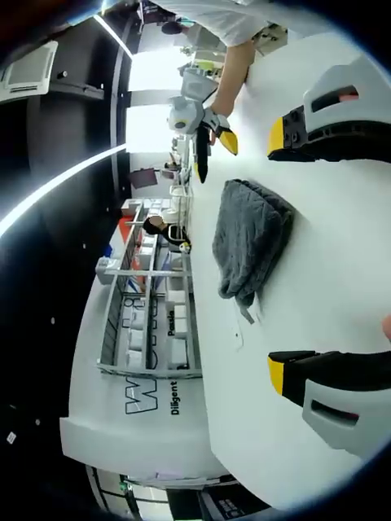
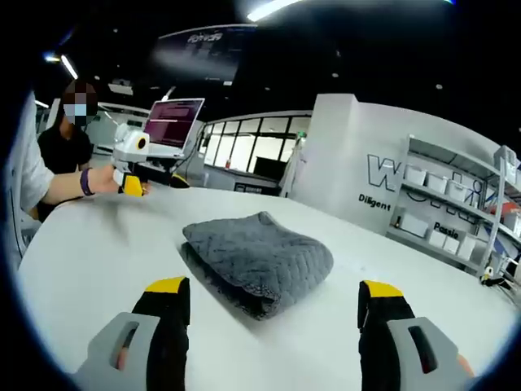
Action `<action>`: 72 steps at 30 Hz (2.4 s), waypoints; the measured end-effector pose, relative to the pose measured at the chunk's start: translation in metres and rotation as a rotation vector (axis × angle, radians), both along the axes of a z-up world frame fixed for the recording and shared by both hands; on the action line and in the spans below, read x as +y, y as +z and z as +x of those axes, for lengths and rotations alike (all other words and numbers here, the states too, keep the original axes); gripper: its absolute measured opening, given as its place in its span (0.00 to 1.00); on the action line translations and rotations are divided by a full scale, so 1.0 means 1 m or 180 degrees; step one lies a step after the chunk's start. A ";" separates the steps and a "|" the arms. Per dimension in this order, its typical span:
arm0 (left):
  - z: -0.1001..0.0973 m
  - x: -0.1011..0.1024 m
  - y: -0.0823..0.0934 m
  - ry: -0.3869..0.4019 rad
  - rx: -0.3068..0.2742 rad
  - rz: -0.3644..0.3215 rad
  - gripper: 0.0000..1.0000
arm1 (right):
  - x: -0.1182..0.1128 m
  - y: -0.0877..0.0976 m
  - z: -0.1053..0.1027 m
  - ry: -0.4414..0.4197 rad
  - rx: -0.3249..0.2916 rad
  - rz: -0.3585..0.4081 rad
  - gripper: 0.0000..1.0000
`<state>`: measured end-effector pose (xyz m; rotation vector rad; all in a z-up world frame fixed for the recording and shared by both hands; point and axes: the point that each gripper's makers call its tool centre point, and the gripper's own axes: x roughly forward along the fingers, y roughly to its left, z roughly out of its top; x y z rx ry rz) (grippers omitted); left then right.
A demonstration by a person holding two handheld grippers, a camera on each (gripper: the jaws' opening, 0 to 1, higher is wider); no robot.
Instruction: Open the folded towel by lifting each exposed corner and separating the folded layers until the towel lies flat within the target outline without major curled edges
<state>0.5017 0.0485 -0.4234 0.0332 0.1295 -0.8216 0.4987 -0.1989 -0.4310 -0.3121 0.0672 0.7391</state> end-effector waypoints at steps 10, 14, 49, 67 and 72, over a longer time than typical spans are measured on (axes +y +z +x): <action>0.001 0.002 -0.002 0.0043 -0.0007 0.0010 0.97 | 0.000 0.000 0.000 -0.0024 -0.0013 0.0023 0.97; 0.001 0.003 -0.002 0.0066 -0.0004 0.0009 0.98 | 0.000 -0.004 0.002 -0.0038 0.0028 0.0021 0.99; 0.001 0.003 0.002 0.0113 -0.0115 0.0172 0.98 | 0.099 -0.007 0.013 0.0010 -0.0184 -0.0631 0.86; -0.001 -0.002 0.008 0.0066 -0.0087 0.0035 0.97 | 0.158 -0.032 0.025 0.0126 -0.0174 -0.1417 0.44; -0.002 -0.003 0.005 0.0084 -0.0117 0.0117 0.97 | 0.164 -0.040 0.028 0.0137 -0.0053 -0.1420 0.40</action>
